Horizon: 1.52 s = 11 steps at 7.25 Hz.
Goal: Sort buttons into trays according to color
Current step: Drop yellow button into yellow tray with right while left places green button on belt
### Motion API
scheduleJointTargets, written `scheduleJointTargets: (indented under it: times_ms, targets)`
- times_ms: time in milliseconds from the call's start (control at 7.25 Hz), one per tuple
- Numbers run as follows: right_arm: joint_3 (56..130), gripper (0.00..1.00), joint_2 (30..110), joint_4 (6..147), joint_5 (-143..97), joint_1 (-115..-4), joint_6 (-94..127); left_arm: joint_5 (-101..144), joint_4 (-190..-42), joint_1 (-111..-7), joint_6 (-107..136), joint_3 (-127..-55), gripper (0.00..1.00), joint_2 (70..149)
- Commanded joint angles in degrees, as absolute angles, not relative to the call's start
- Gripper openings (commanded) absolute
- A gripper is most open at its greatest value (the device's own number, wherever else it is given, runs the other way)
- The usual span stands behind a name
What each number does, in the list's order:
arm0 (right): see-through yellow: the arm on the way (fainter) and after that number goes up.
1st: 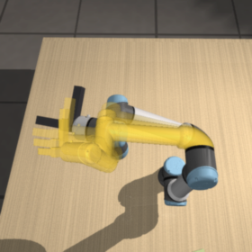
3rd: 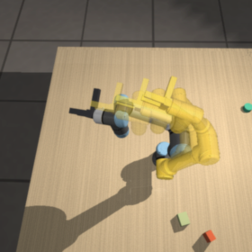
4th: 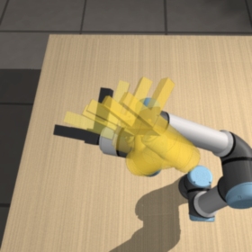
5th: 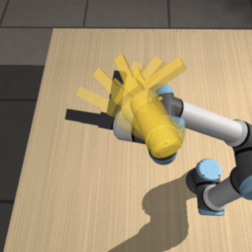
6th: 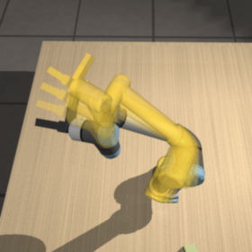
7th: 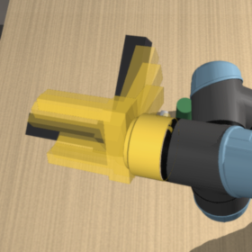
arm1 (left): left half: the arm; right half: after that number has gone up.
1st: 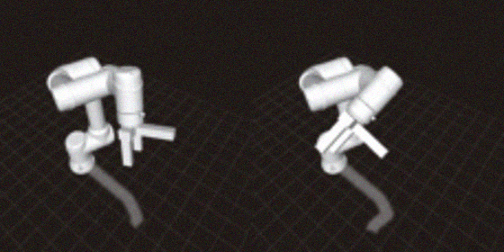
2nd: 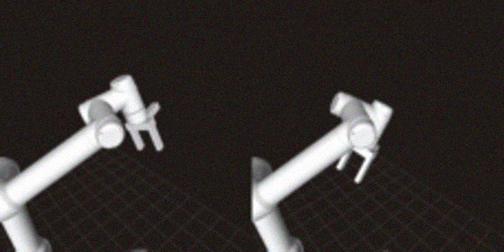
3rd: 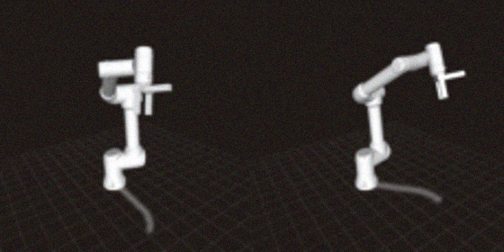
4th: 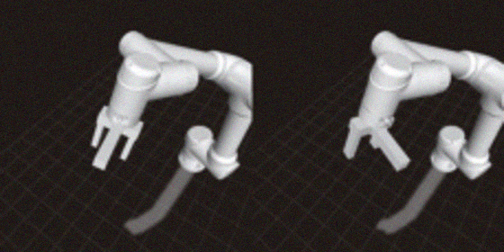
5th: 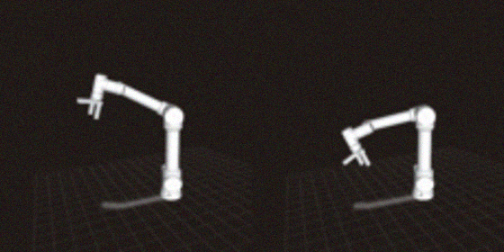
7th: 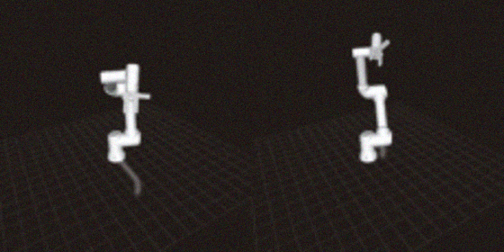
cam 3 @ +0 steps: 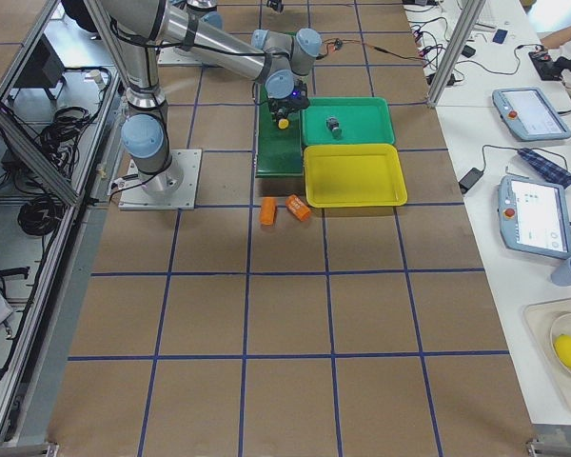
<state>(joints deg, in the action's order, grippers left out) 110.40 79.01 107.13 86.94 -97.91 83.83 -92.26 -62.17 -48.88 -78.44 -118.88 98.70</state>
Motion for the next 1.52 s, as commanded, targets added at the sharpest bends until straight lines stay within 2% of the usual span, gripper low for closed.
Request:
scheduleJointTargets:
  times_ms: [0,414,690,828,966,1103,1379]
  targets:
    - [106.6,0.0,80.2,107.2,90.3,-97.1,80.0,-90.6,-68.0,-60.3,-81.4,-119.0,0.0,93.2]
    - [102.2,0.0,78.1,114.4,91.9,-87.1,59.2,-88.5,-67.9,-81.8,-84.2,-119.5,0.0,89.1]
    - [101.7,0.0,73.8,122.4,93.9,-82.0,44.5,-88.8,-67.0,-89.4,-83.8,-120.0,0.01,90.4]
    - [101.6,0.21,70.9,126.2,94.0,-81.7,44.2,-88.8,-67.1,-90.6,-83.8,-120.1,0.13,91.0]
    - [101.9,0.99,69.8,130.4,93.1,-81.6,44.4,-88.5,-66.7,-90.4,-84.3,-120.4,0.69,90.7]
    - [101.7,1.0,70.2,130.3,93.2,-81.5,44.1,-88.2,-66.7,-90.5,-83.7,-120.1,1.0,91.0]
    - [101.7,1.0,75.2,124.4,93.3,-81.6,44.1,-86.4,-69.0,-90.6,-75.5,-114.8,1.0,89.4]
